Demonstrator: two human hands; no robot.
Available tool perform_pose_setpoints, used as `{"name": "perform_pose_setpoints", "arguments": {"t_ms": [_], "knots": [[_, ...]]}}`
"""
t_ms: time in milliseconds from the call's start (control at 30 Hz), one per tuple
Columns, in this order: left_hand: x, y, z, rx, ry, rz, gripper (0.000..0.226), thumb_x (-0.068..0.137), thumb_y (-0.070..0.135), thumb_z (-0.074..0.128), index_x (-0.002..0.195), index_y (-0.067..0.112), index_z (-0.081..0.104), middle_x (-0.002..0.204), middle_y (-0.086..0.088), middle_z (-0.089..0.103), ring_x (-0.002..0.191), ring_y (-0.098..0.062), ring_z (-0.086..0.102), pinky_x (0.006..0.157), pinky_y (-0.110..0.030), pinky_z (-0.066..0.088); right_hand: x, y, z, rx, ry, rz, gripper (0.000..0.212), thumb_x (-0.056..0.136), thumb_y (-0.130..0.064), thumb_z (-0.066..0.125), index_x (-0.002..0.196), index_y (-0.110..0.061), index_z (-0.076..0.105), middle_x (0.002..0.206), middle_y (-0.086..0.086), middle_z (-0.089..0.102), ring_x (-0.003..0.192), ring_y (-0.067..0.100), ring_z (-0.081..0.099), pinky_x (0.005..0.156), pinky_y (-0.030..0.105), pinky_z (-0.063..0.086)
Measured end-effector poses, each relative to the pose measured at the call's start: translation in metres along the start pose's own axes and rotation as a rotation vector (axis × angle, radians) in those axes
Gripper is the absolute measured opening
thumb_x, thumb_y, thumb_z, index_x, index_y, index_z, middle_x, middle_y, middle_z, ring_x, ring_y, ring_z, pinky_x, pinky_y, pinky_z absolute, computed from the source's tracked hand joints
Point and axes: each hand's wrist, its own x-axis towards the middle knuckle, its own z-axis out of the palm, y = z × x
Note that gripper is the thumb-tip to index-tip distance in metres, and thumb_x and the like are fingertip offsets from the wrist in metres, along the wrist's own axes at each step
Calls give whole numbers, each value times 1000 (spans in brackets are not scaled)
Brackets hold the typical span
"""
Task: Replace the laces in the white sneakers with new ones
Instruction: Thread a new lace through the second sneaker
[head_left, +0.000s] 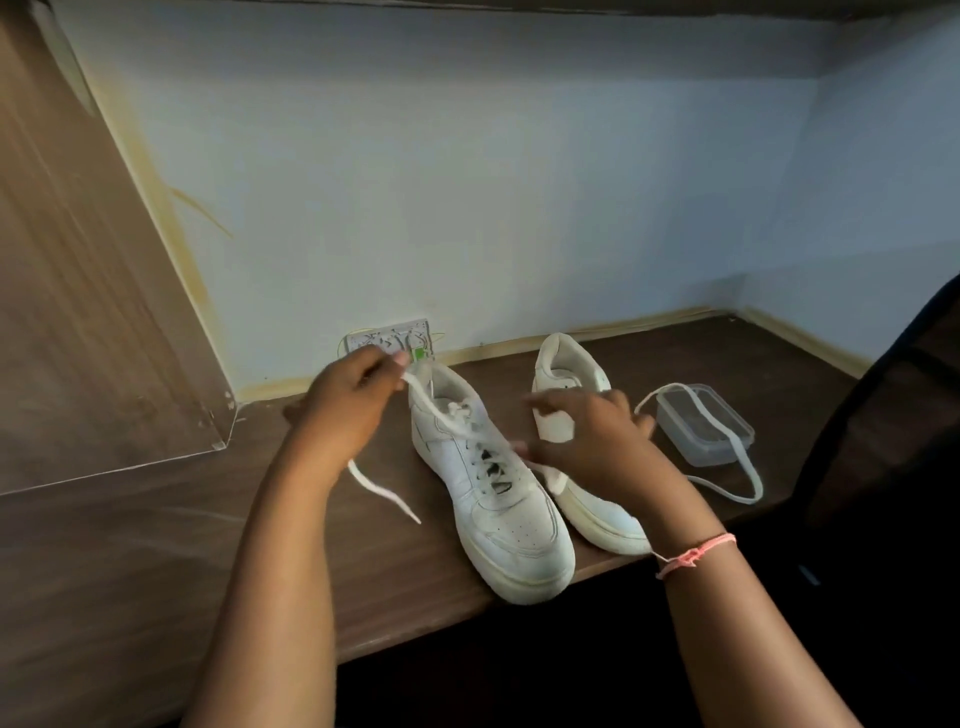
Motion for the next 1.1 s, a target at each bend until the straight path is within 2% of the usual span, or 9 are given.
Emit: {"name": "perform_pose_setpoints", "arguments": {"t_ms": [100, 333, 467, 567, 633, 767, 933, 1000, 1100], "knots": [[-8, 21, 32, -66, -219, 84, 25, 93, 39, 62, 83, 16, 68, 75, -3, 69, 70, -8, 60, 70, -25, 45, -2, -26, 6, 335, 81, -167, 43, 88, -47, 65, 129, -38, 57, 118, -16, 66, 125, 11, 49, 107, 44, 29], [-8, 26, 39, -81, -254, 93, 28, 92, 41, 60, 77, 21, 71, 69, -10, 55, 67, -13, 48, 70, -31, 40, 4, -7, -4, 326, 314, -93, 11, 89, -32, 68, 80, -39, 69, 68, -19, 69, 84, 8, 65, 96, 51, 41], [-3, 13, 22, -46, -177, 2, 33, 95, 35, 58, 76, 10, 68, 56, 13, 52, 63, -3, 48, 66, -27, 37, -2, 21, -22, 125, 411, 54, 14, 93, -32, 63, 80, -37, 66, 69, -17, 67, 87, 11, 61, 92, 39, 28], [0, 8, 23, -49, -144, 27, 30, 93, 40, 61, 75, 18, 71, 66, -7, 57, 67, -18, 49, 69, -31, 37, -7, 36, -27, -75, 316, 122, 5, 91, -39, 64, 88, -40, 67, 80, -20, 62, 111, 16, 51, 91, 39, 20], [-1, 15, 35, -51, -207, 78, 25, 88, 46, 65, 76, 26, 72, 80, -17, 66, 72, -29, 56, 73, -34, 41, -7, 37, -24, -38, 182, 95, 23, 86, -53, 64, 106, -44, 66, 93, -23, 61, 123, 15, 44, 101, 43, 21], [-11, 39, 72, -25, -306, 166, 22, 85, 51, 66, 76, 31, 72, 69, -2, 63, 65, -14, 54, 68, -33, 41, -6, 22, -13, 425, 105, -114, 32, 80, -59, 64, 107, -43, 68, 96, -24, 70, 106, 0, 61, 103, 52, 39], [-11, 42, 88, -41, -264, 152, 23, 84, 55, 66, 77, 34, 72, 75, 6, 70, 77, -18, 64, 79, -39, 49, -3, 25, -20, 405, 258, -86, 10, 87, -37, 69, 78, -35, 71, 69, -18, 70, 65, 1, 58, 92, 62, 43], [-7, 37, 82, -6, -240, 119, 22, 84, 56, 65, 75, 37, 73, 73, 18, 66, 75, -7, 59, 79, -36, 46, -3, 32, -26, 355, 316, -25, 14, 87, -35, 70, 73, -33, 69, 67, -21, 69, 63, 4, 57, 93, 59, 45], [-3, 32, 72, -157, -184, 85, 16, 88, 39, 68, 77, 30, 75, 74, 5, 66, 65, -5, 52, 67, -24, 42, -2, 41, -29, 380, 300, -8, 11, 86, -35, 72, 75, -33, 70, 68, -22, 69, 75, 4, 65, 98, 56, 42]]}}
